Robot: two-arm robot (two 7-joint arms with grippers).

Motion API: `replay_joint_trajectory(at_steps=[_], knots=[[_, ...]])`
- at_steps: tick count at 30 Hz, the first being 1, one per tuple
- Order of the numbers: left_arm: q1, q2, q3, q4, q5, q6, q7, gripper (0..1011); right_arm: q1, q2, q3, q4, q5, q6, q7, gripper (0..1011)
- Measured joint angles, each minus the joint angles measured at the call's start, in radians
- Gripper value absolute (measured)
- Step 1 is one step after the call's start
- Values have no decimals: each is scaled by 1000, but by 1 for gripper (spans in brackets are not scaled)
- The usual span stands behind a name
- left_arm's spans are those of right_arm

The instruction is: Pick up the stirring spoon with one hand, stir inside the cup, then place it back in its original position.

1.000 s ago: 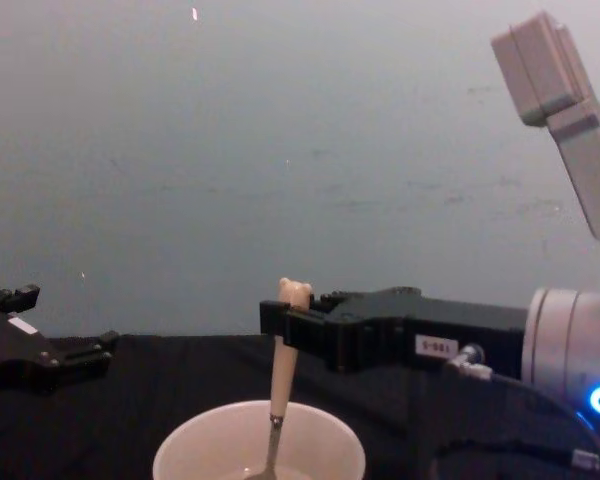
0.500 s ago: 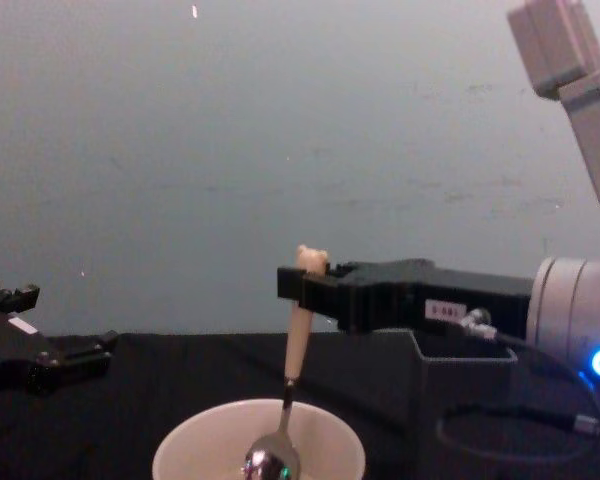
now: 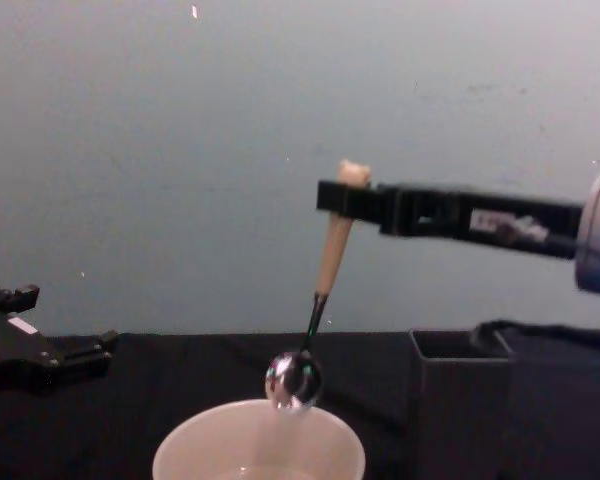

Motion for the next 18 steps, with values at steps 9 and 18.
replay_joint_trajectory(at_steps=[9,18], knots=[[0,0,0,0,0,0,0,1001,-6,23,43,-44,69,18,-26,218],[0,0,0,0,0,0,0,1001,-18,56,91,-62,129,6,-53,218]])
